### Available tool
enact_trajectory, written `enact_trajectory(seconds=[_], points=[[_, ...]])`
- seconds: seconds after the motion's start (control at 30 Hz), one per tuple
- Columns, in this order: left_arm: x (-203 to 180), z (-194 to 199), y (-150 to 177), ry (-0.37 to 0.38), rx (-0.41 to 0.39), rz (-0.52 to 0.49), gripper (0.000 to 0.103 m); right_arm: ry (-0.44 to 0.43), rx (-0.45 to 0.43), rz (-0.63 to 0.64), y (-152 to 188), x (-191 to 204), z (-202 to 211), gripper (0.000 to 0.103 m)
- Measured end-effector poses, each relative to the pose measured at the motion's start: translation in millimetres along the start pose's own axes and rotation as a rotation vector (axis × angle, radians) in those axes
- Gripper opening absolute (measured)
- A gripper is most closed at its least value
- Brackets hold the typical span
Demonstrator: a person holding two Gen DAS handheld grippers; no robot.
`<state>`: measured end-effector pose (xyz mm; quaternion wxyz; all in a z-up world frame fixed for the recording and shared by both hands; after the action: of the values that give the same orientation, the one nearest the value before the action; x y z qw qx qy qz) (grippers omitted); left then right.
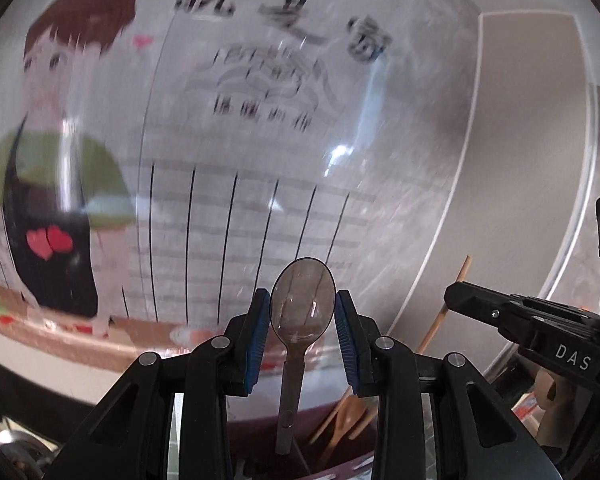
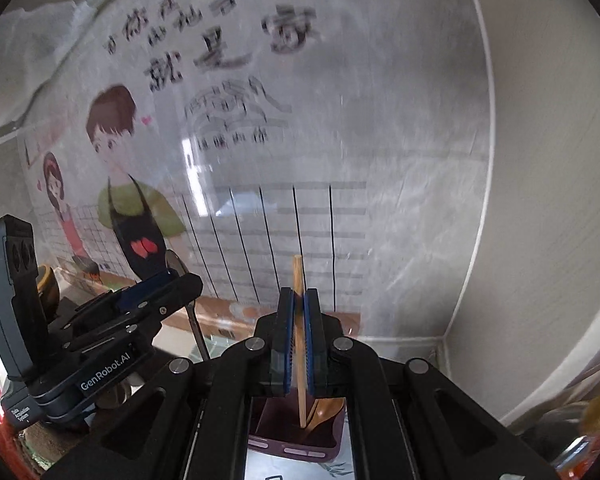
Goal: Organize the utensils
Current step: 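Carry the grey spoon with the left tool into the caddy while the right drops the chopstick in, then open both tools and withdraw them from the caddy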
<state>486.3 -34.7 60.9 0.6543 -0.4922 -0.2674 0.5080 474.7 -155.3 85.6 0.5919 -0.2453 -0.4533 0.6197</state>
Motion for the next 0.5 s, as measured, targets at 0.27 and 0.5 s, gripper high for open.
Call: enact_trajectory(seconds=[0.27, 0.5], points=[[15, -37, 57, 0.003, 0.133, 0.065, 0.034, 0.018, 0.161, -0.058, 52, -20, -57, 0.004], [24, -50, 91, -0.024, 0.232, 0.092, 0.034, 0.035, 0.233, -0.064, 83, -27, -77, 0.005]])
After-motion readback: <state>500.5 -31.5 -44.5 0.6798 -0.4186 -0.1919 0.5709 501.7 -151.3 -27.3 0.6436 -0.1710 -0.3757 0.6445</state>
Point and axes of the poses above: each gripper's, at about its wrist camera, not at the fingertips, and z roughly against the way its jaws point, x to its left, y to its underside, the point moved 8 cm from there along -z, roughly the way its jaws point, and after that the axes turned 8 degrees about -z, right-handed, at the moved point
